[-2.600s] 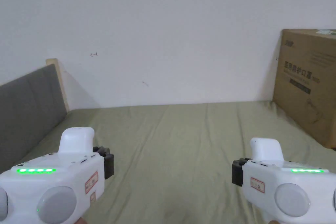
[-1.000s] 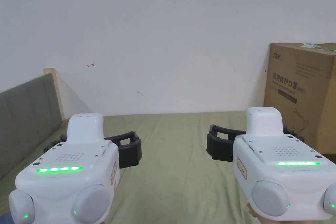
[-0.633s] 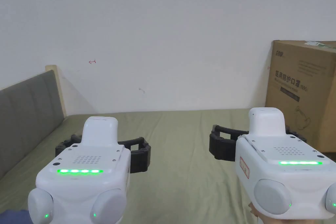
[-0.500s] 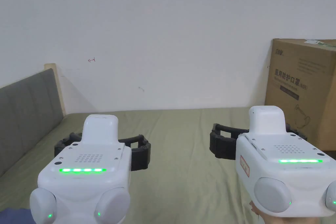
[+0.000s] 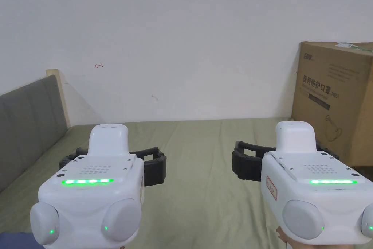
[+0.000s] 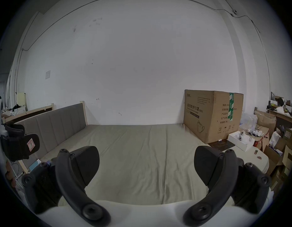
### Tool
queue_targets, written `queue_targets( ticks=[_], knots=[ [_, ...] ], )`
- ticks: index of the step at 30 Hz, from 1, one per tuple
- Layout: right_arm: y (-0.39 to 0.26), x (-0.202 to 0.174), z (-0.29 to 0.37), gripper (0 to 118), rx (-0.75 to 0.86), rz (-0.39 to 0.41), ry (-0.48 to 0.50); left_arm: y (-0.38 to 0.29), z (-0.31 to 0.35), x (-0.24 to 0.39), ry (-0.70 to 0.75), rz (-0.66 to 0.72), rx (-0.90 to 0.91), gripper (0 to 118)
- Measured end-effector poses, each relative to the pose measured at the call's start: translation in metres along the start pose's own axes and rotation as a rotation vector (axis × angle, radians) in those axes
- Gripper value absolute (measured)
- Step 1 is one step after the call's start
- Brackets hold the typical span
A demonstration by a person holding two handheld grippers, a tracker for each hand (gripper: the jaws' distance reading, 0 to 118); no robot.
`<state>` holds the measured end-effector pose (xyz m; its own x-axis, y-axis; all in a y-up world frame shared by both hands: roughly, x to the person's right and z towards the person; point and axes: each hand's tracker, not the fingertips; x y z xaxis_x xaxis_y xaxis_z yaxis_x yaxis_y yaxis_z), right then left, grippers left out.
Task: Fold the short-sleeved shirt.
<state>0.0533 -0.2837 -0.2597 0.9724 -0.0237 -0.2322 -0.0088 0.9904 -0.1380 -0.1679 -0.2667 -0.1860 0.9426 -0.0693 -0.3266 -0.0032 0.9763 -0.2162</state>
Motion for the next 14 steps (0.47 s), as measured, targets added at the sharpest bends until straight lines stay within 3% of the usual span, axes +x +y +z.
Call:
queue_targets(
  ticks=[14],
  knots=[
    [-0.0041, -0.0007, -0.0067, 115, -0.025, -0.001, 0.006, 0.0027, 0.0004, -0.001, -0.062, 0.004, -0.008, 112]
  ],
)
